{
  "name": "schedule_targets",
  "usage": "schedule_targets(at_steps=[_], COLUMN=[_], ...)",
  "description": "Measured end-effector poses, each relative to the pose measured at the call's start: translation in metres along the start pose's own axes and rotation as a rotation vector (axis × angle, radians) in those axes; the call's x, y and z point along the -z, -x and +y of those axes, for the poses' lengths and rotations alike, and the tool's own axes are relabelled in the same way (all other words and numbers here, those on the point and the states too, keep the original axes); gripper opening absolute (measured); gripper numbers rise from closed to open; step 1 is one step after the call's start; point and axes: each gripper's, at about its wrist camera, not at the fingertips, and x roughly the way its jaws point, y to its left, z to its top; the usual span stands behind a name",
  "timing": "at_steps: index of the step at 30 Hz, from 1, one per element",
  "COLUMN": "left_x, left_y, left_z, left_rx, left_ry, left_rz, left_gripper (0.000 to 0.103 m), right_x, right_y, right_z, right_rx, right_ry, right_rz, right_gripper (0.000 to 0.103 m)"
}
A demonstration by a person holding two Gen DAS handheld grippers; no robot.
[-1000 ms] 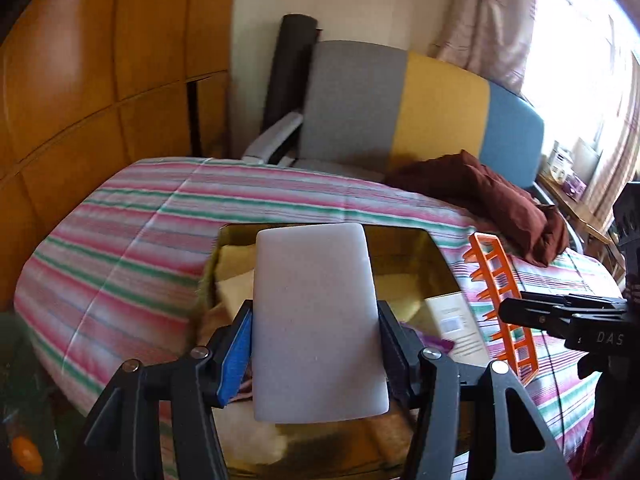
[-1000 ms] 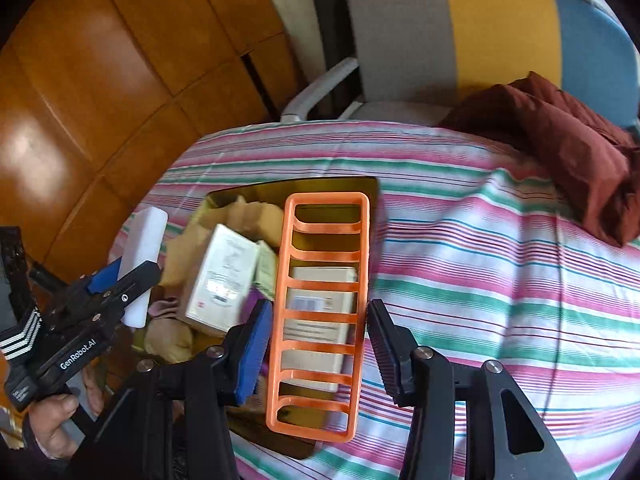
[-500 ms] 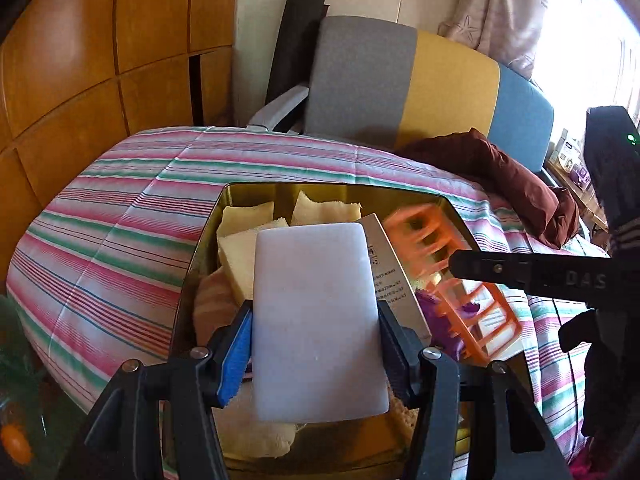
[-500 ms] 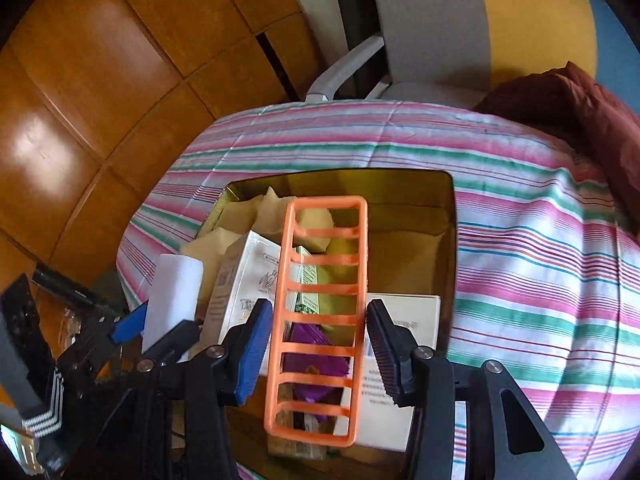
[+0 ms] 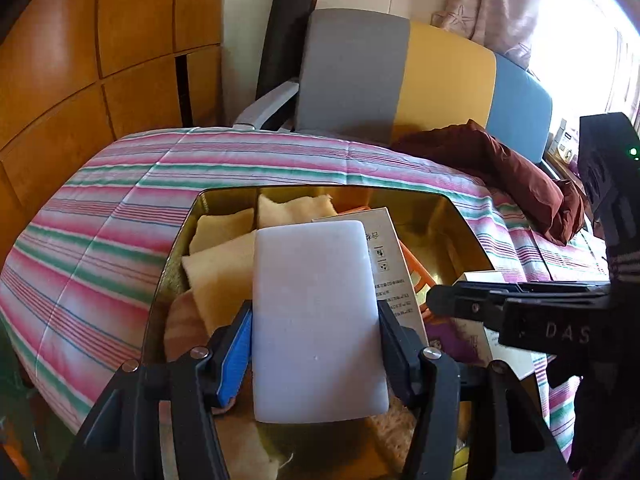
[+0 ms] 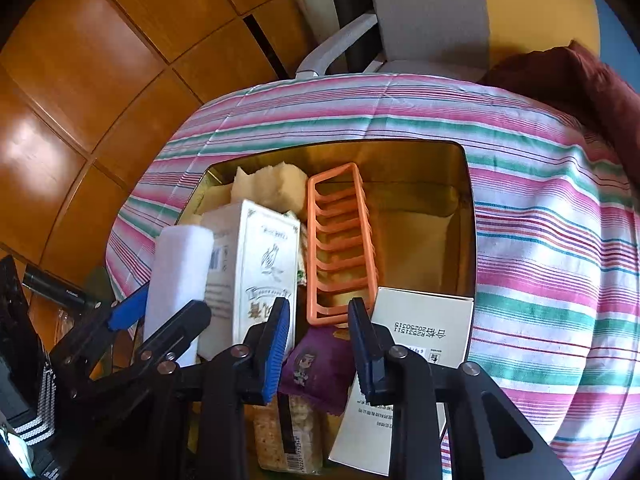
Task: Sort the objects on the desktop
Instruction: 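Carry eraser and orange rack to the gold tray and release both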
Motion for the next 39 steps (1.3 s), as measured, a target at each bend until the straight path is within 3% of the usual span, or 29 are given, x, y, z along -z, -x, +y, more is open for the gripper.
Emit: schedule_targets(at_steps=[16, 33, 39], left_x=[-0.007, 0.005, 0.009], left_y=[0.004, 0.021, 0.026], left_z=[-0.018, -0.003, 0.0], left_rx=[0.012, -0.028, -0.036], left_ry=[-0.039, -0.002, 0.012], left_rz=[-0.021, -0.024, -0.031], left_gripper=[0.059, 0.06, 0.068], right_x=[0.007, 0.03, 0.04], right_y=[0.018, 0.025, 0.024], right_z=[-0.003, 0.012, 0.017], right_rx=[0.001, 0.016, 0.04], right_ry=[-0.001, 0.05, 0.072], right_rz=[-0.046, -0.057, -0.059], right_gripper=[0.03, 0.033, 0.035])
